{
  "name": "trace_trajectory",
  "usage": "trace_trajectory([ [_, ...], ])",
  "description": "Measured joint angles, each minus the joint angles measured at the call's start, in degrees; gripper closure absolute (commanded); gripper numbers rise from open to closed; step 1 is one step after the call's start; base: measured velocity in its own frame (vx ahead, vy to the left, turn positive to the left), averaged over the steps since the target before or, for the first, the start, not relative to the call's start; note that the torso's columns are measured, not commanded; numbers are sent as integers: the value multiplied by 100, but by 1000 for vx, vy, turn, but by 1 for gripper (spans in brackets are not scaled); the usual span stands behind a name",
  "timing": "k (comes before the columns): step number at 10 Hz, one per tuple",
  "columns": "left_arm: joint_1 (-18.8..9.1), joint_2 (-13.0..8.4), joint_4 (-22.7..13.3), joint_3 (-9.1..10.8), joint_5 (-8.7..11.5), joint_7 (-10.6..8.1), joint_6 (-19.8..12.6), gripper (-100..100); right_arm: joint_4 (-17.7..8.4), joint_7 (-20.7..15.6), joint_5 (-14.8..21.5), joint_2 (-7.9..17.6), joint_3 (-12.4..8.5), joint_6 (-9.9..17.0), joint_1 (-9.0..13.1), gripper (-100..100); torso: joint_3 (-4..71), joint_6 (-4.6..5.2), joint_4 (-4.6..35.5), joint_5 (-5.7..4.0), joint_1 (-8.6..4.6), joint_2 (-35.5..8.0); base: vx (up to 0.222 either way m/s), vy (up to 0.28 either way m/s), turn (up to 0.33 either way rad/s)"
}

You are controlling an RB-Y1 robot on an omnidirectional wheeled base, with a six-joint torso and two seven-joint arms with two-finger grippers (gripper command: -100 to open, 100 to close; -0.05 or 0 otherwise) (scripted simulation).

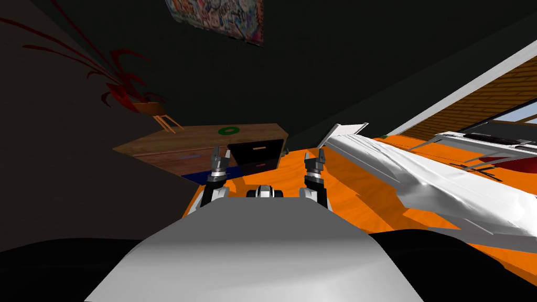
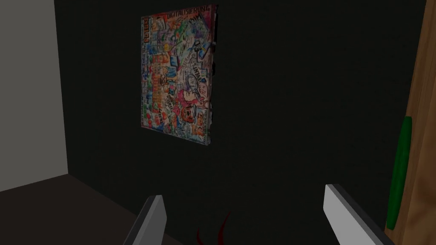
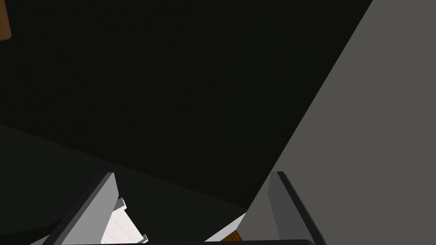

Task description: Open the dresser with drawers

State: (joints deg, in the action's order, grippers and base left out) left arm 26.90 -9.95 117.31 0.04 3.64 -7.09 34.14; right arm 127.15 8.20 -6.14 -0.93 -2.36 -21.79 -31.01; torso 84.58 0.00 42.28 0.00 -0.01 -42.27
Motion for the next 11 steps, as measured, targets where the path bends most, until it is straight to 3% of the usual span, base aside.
trace_trajectory([
  [6,-165,-1,-764,62,76,-20,-50,-100,0,0,0,0,0,0,0,0,1,0,0,0,3,1,74,-42,10],
  [11,-282,142,-1291,92,123,-22,-91,-100,0,0,0,0,0,0,0,0,-2,0,1,0,2,-4,65,-38,8],
])
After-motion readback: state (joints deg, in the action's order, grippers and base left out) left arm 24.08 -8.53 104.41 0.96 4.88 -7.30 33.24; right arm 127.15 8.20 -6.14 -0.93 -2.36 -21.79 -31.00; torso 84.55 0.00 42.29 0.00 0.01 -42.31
